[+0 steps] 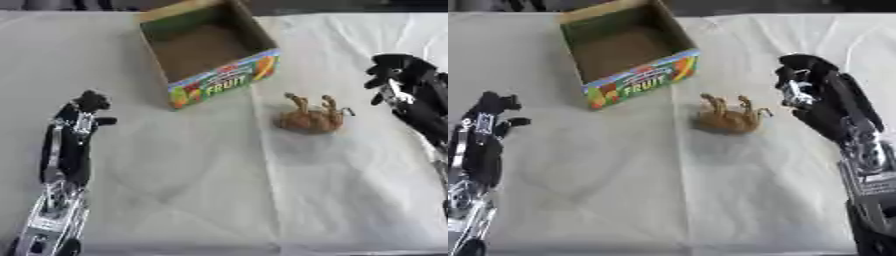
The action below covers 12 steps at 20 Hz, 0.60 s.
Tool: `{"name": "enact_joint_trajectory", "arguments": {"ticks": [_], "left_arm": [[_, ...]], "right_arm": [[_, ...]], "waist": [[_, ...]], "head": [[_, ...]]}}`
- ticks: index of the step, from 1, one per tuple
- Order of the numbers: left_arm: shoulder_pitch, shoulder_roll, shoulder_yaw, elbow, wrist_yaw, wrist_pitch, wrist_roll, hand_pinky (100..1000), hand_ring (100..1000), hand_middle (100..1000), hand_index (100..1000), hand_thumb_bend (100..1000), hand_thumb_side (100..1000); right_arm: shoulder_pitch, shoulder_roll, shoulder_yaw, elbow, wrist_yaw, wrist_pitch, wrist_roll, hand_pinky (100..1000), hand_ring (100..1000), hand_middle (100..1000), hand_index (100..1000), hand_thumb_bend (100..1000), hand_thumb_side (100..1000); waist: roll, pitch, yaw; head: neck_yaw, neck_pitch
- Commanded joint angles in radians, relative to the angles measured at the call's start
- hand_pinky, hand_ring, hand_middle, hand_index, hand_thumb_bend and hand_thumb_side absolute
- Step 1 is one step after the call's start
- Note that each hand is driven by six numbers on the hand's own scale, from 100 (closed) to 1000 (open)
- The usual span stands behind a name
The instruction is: Pick up objects on the table and place them in the box.
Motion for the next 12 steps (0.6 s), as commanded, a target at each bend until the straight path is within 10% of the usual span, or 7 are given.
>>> {"name": "enact_joint_trajectory", "arguments": {"ticks": [1, 12], "left_arm": [[-0.008, 0.007, 0.005, -0.009, 0.000, -0.002, -0.002, 614, 874, 539, 625, 560, 683], [-0.008, 0.009, 0.005, -0.011, 0.000, -0.001, -0.003, 614, 873, 536, 624, 556, 682]], "right_arm": [[-0.007, -0.011, -0.008, -0.008, 0.007, -0.003, 0.004, 448, 625, 647, 791, 100, 559], [-0.015, -0.043, -0.005, -0.011, 0.043, -0.013, 0.016, 482, 684, 706, 819, 100, 530]], "waist": [[0.000, -0.015, 0.000], [-0.003, -0.014, 0.004]], "head": [[-0.003, 0.006], [-0.013, -0.011]]}}
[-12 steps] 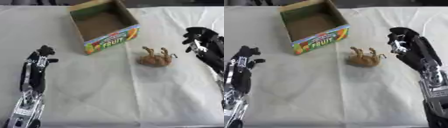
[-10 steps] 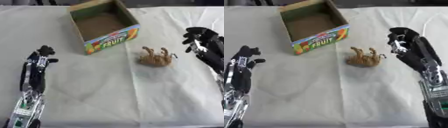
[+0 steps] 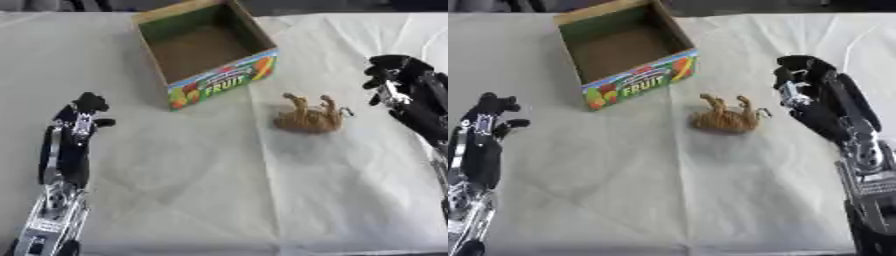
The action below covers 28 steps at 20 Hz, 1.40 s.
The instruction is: Pick up objects on the table and place them in the box.
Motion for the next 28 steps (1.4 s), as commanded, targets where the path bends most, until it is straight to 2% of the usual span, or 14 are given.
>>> {"name": "enact_joint_trajectory", "arguments": {"ticks": [1, 2, 3, 5, 10, 15, 20, 24, 28], "left_arm": [[-0.008, 0.009, 0.006, -0.015, -0.001, -0.002, -0.003, 614, 873, 536, 624, 554, 682], [-0.007, 0.011, 0.006, -0.015, -0.001, -0.001, -0.002, 614, 873, 536, 624, 553, 682], [-0.007, 0.012, 0.006, -0.015, -0.002, -0.001, -0.002, 614, 873, 535, 624, 553, 681], [-0.007, 0.013, 0.007, -0.015, -0.003, -0.001, -0.002, 614, 872, 535, 624, 554, 680], [-0.003, 0.015, 0.007, -0.013, -0.004, -0.002, -0.002, 614, 872, 534, 624, 555, 679], [-0.002, 0.019, 0.004, -0.012, -0.005, -0.002, -0.005, 615, 871, 534, 624, 554, 679], [0.000, 0.021, 0.002, -0.011, -0.005, -0.001, -0.007, 615, 871, 533, 625, 553, 680], [0.000, 0.022, -0.001, -0.011, -0.005, 0.000, -0.011, 615, 871, 533, 625, 552, 679], [0.001, 0.021, -0.004, -0.011, -0.004, 0.001, -0.014, 615, 871, 533, 625, 552, 679]], "right_arm": [[-0.017, -0.054, -0.001, -0.015, 0.038, -0.015, 0.025, 511, 728, 745, 840, 100, 511], [-0.020, -0.073, 0.004, -0.017, 0.053, -0.023, 0.040, 521, 742, 758, 848, 100, 491], [-0.025, -0.096, 0.007, -0.018, 0.069, -0.030, 0.056, 540, 767, 781, 861, 100, 403], [-0.035, -0.149, 0.009, -0.019, 0.103, -0.040, 0.089, 569, 795, 809, 877, 100, 282], [-0.060, -0.269, 0.016, -0.021, 0.189, -0.061, 0.145, 615, 838, 848, 902, 100, 167], [-0.080, -0.374, 0.069, 0.019, 0.263, -0.078, 0.113, 615, 818, 833, 904, 100, 151], [-0.119, -0.461, 0.126, 0.091, 0.263, -0.090, 0.090, 610, 804, 822, 904, 100, 182], [-0.165, -0.487, 0.171, 0.168, 0.256, -0.103, 0.097, 618, 806, 827, 906, 100, 209], [-0.213, -0.476, 0.213, 0.253, 0.280, -0.134, 0.110, 639, 822, 840, 913, 100, 244]], "waist": [[-0.003, -0.015, 0.003], [-0.005, -0.015, 0.002], [-0.006, -0.016, 0.002], [-0.011, -0.019, 0.002], [-0.020, -0.023, 0.001], [-0.029, -0.027, 0.004], [-0.033, -0.030, 0.007], [-0.033, -0.033, 0.010], [-0.031, -0.036, 0.014]], "head": [[-0.005, -0.011], [-0.005, -0.013], [-0.007, -0.014], [-0.010, -0.018], [-0.013, -0.027], [-0.022, -0.034], [-0.028, -0.035], [-0.036, -0.034], [-0.043, -0.032]]}}
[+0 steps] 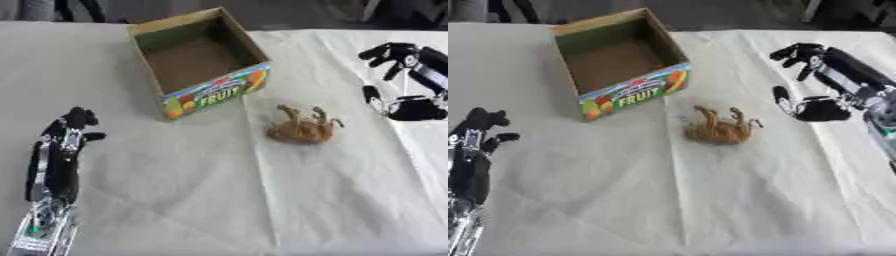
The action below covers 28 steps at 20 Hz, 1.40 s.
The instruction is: Pick up objects on the table and place them in the box.
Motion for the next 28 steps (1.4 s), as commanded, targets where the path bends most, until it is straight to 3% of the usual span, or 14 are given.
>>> {"name": "enact_joint_trajectory", "arguments": {"ticks": [1, 7, 15, 22, 28], "left_arm": [[-0.007, 0.019, -0.003, -0.012, -0.002, 0.000, -0.006, 615, 871, 533, 625, 552, 679], [-0.006, 0.019, -0.005, -0.011, -0.001, 0.002, -0.008, 616, 871, 531, 625, 550, 681], [-0.006, 0.019, -0.006, -0.012, -0.001, 0.003, -0.009, 616, 872, 531, 625, 549, 679], [-0.007, 0.019, -0.007, -0.012, -0.002, 0.003, -0.011, 616, 873, 531, 626, 548, 680], [-0.007, 0.018, -0.009, -0.012, -0.001, 0.003, -0.013, 616, 873, 532, 626, 549, 680]], "right_arm": [[-0.038, -0.031, 0.025, 0.055, 0.032, -0.031, 0.011, 641, 824, 841, 913, 100, 246], [-0.097, 0.007, 0.085, 0.120, 0.130, -0.090, 0.058, 695, 854, 869, 929, 100, 277], [-0.133, 0.064, 0.134, 0.126, 0.276, -0.142, 0.095, 721, 868, 880, 937, 100, 333], [-0.135, 0.102, 0.164, 0.138, 0.365, -0.164, 0.115, 743, 871, 893, 946, 100, 460], [-0.142, 0.126, 0.171, 0.169, 0.433, -0.171, 0.109, 784, 898, 904, 954, 100, 502]], "waist": [[0.002, -0.018, 0.002], [0.004, -0.021, 0.003], [0.008, -0.025, 0.005], [0.008, -0.026, 0.005], [0.009, -0.026, 0.006]], "head": [[-0.009, -0.005], [-0.022, -0.008], [-0.031, -0.008], [-0.039, -0.007], [-0.044, -0.009]]}}
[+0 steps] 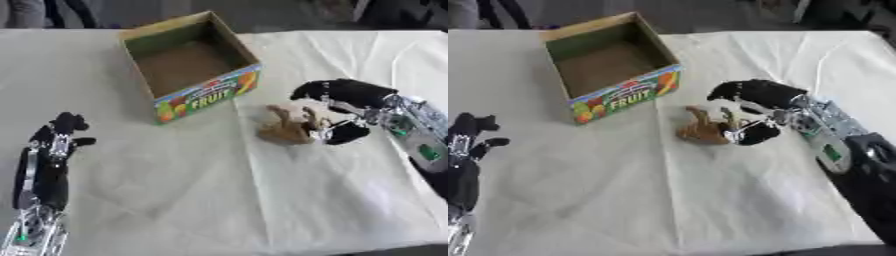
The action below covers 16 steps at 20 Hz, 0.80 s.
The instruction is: Pick up objects on the table and place them in the box.
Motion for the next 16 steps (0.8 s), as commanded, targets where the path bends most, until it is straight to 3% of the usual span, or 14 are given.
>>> {"name": "enact_joint_trajectory", "arguments": {"ticks": [1, 9, 16], "left_arm": [[-0.008, 0.017, -0.002, -0.012, -0.001, -0.003, -0.005, 616, 873, 532, 626, 549, 680], [-0.008, 0.017, -0.003, -0.012, 0.000, -0.004, -0.006, 617, 874, 532, 627, 551, 681], [-0.007, 0.018, -0.001, -0.011, -0.001, -0.005, -0.006, 617, 875, 532, 627, 552, 682]], "right_arm": [[-0.020, -0.008, -0.010, 0.014, 0.040, -0.004, -0.011, 794, 902, 904, 954, 100, 503], [-0.017, 0.008, -0.009, 0.041, 0.053, -0.006, -0.010, 810, 903, 902, 953, 100, 585], [-0.008, -0.026, -0.030, -0.031, -0.019, 0.017, 0.020, 794, 893, 893, 949, 100, 557]], "waist": [[0.002, -0.019, 0.000], [0.002, -0.017, 0.000], [-0.002, -0.017, -0.005]], "head": [[-0.005, -0.009], [-0.012, -0.011], [-0.014, -0.012]]}}
